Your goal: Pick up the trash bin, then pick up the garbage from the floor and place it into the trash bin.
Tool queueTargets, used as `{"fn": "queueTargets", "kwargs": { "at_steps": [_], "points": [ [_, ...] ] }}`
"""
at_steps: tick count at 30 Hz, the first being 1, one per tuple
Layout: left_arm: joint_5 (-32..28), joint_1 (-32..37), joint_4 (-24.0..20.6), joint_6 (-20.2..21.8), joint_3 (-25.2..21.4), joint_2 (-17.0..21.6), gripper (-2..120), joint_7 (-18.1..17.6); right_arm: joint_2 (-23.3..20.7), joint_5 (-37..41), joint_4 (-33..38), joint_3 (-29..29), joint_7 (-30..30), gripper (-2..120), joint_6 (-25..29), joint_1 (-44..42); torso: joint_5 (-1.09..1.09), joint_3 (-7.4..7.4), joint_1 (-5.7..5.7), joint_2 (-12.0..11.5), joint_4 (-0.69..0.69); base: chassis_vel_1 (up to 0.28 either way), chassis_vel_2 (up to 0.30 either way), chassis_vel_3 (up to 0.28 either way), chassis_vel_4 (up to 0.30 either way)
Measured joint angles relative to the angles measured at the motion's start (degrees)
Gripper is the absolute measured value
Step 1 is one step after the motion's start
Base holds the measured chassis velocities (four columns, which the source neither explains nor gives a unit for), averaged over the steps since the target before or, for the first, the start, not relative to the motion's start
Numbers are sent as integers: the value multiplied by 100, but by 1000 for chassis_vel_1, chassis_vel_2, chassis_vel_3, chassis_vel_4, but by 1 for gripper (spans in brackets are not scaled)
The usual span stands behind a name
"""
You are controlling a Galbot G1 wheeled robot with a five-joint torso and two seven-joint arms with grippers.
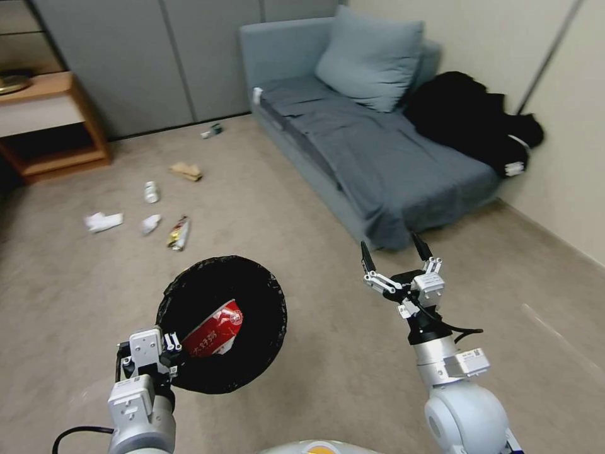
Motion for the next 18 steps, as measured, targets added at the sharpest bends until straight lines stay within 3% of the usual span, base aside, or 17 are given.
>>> {"fn": "queueTargets", "kwargs": {
  "at_steps": [18],
  "points": [
    [39, -49, 109, -47, 80, 17, 1, 52, 55, -46, -19, 48, -86, 100, 55, -69, 0, 0, 0, 0, -1, 118, 132, 124, 120]
  ]
}}
